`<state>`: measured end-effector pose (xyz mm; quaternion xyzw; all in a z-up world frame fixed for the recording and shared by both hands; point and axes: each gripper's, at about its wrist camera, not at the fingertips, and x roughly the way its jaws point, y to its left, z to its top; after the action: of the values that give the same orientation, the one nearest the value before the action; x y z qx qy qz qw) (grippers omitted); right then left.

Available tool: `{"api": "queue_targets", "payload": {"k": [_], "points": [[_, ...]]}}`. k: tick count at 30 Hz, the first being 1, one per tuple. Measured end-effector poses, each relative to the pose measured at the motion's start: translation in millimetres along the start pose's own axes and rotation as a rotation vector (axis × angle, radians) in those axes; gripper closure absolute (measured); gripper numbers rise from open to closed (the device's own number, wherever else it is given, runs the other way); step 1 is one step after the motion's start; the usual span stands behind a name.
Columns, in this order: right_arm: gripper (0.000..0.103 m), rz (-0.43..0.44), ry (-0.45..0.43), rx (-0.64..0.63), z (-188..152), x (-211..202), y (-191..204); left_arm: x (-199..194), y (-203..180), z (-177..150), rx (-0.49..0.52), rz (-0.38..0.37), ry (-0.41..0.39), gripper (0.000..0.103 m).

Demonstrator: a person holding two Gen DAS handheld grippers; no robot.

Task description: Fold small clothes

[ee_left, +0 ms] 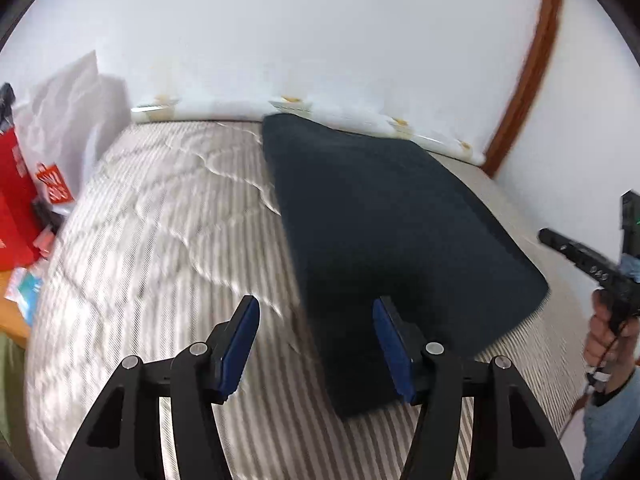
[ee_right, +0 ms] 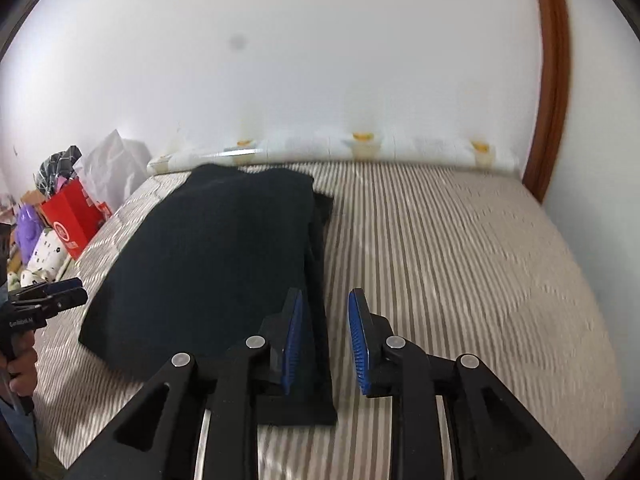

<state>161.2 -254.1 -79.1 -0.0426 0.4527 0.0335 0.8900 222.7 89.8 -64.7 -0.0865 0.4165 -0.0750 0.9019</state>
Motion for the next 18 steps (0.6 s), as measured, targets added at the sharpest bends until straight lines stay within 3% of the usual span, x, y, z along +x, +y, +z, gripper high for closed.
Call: {"api": "queue_targets", "payload": {"k": [7,9,11,18], "points": [[0.074,-0.018,0.064,-0.044,58,49,24,15,-2,48,0.003,0.024,-0.015,0.046],[0.06,-0.001,0.068,-0.026,73,66,26,25,-4,63,0.013,0.035,-0.012,0.046],[0.055,0.014,0.077,-0.005,83,83,26,36,-5,73,0.018,0.034,-0.005,0.046],[0.052,0.058,0.216,0.091,106,165,14,82,-5,85,0.049,-0.002,0.045,0.046]]}}
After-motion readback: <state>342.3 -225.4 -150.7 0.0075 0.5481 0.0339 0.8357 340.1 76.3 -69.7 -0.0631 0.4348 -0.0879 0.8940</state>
